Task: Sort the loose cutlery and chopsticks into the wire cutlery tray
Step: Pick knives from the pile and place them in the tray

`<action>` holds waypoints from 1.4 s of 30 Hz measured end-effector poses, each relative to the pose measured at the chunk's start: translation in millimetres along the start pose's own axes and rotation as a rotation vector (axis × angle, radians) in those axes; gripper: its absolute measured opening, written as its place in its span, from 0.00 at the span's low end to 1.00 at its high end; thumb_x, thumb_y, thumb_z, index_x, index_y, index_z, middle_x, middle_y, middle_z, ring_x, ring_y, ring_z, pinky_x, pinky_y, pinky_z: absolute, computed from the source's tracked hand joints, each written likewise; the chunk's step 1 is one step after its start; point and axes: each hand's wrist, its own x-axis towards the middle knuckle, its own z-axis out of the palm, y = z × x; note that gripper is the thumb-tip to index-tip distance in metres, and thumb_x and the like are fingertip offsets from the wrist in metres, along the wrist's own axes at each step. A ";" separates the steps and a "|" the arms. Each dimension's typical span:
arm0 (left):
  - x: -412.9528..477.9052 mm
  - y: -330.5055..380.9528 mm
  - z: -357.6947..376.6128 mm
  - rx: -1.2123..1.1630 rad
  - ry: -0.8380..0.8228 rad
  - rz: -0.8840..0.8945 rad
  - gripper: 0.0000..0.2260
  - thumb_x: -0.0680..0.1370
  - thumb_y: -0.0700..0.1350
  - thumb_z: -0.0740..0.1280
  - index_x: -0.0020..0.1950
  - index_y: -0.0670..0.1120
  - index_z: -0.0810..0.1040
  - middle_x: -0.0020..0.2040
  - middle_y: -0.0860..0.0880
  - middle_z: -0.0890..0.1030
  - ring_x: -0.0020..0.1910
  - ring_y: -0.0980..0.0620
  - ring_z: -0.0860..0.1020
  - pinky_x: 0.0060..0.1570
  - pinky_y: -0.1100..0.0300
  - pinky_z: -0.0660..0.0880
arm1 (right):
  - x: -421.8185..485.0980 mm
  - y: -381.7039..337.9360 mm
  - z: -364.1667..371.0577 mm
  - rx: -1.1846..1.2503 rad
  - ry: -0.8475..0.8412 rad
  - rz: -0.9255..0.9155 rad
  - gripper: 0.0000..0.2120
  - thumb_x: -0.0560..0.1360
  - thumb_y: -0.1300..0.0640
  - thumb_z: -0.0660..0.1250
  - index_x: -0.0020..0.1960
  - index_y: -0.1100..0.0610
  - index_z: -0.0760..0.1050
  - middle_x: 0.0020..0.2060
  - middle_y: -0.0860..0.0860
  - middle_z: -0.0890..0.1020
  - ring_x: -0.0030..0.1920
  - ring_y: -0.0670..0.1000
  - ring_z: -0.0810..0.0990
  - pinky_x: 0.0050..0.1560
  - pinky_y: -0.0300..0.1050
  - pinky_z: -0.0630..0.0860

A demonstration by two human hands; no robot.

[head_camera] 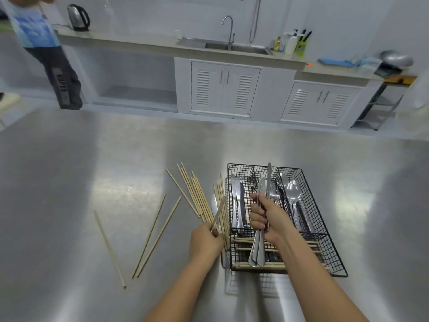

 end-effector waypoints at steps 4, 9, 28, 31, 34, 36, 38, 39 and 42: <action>-3.2 -4.6 1.9 -0.007 0.084 -0.053 0.06 0.74 0.43 0.65 0.39 0.46 0.71 0.35 0.49 0.74 0.33 0.52 0.73 0.28 0.63 0.65 | -4.9 -0.9 0.4 -0.019 0.003 0.050 0.11 0.82 0.52 0.55 0.48 0.59 0.70 0.24 0.48 0.65 0.19 0.44 0.61 0.15 0.34 0.58; -11.7 4.2 4.6 -0.117 0.184 -0.079 0.06 0.72 0.42 0.66 0.37 0.44 0.72 0.33 0.48 0.75 0.33 0.50 0.74 0.28 0.61 0.66 | -6.6 -4.7 1.0 0.010 0.019 0.087 0.05 0.82 0.58 0.54 0.52 0.59 0.67 0.26 0.50 0.68 0.19 0.44 0.63 0.17 0.33 0.61; -2.0 55.0 -35.1 -1.292 -0.549 -0.311 0.15 0.75 0.53 0.64 0.41 0.40 0.77 0.22 0.48 0.74 0.16 0.54 0.72 0.18 0.69 0.69 | -16.5 11.6 52.7 -0.352 -0.355 0.428 0.13 0.81 0.56 0.59 0.40 0.61 0.71 0.24 0.51 0.71 0.16 0.41 0.65 0.14 0.31 0.62; 1.9 49.2 -36.0 -1.334 -0.482 -0.309 0.13 0.75 0.49 0.66 0.34 0.43 0.73 0.25 0.49 0.74 0.18 0.56 0.73 0.20 0.68 0.72 | -19.8 13.9 50.5 -0.247 -0.390 0.486 0.11 0.79 0.56 0.62 0.42 0.63 0.73 0.27 0.54 0.76 0.18 0.43 0.71 0.18 0.33 0.70; 7.5 42.2 -40.7 -1.323 -0.421 -0.308 0.19 0.80 0.51 0.59 0.30 0.46 0.67 0.16 0.52 0.66 0.13 0.56 0.66 0.16 0.70 0.65 | -22.4 7.6 42.7 -0.212 -0.439 0.461 0.14 0.76 0.55 0.66 0.50 0.67 0.78 0.40 0.61 0.83 0.31 0.53 0.84 0.33 0.46 0.83; 13.5 41.3 -49.0 -1.361 -0.297 -0.249 0.19 0.81 0.51 0.55 0.31 0.48 0.64 0.18 0.53 0.67 0.16 0.55 0.69 0.21 0.66 0.68 | -22.7 3.9 37.2 -0.206 -0.513 0.497 0.20 0.78 0.53 0.64 0.56 0.71 0.76 0.45 0.64 0.82 0.38 0.57 0.85 0.40 0.49 0.84; 18.3 44.1 -55.6 -1.446 -0.170 -0.222 0.19 0.82 0.51 0.54 0.31 0.48 0.62 0.18 0.53 0.64 0.18 0.53 0.71 0.28 0.61 0.74 | -23.0 3.9 34.5 -0.204 -0.526 0.526 0.21 0.79 0.53 0.60 0.58 0.73 0.74 0.42 0.64 0.82 0.38 0.56 0.85 0.40 0.47 0.84; 19.1 46.8 -57.2 -1.493 -0.127 -0.226 0.19 0.82 0.51 0.54 0.31 0.48 0.62 0.18 0.53 0.63 0.17 0.54 0.69 0.27 0.61 0.75 | -24.2 3.9 34.5 -0.198 -0.519 0.532 0.20 0.79 0.55 0.59 0.57 0.73 0.75 0.40 0.64 0.82 0.37 0.56 0.85 0.39 0.47 0.83; 19.8 51.7 -60.2 -1.587 -0.039 -0.216 0.19 0.82 0.52 0.54 0.31 0.48 0.61 0.17 0.53 0.61 0.14 0.56 0.61 0.20 0.69 0.67 | -26.0 -0.3 38.3 -0.298 -0.427 0.476 0.19 0.79 0.57 0.59 0.48 0.72 0.79 0.37 0.63 0.82 0.34 0.56 0.84 0.37 0.47 0.83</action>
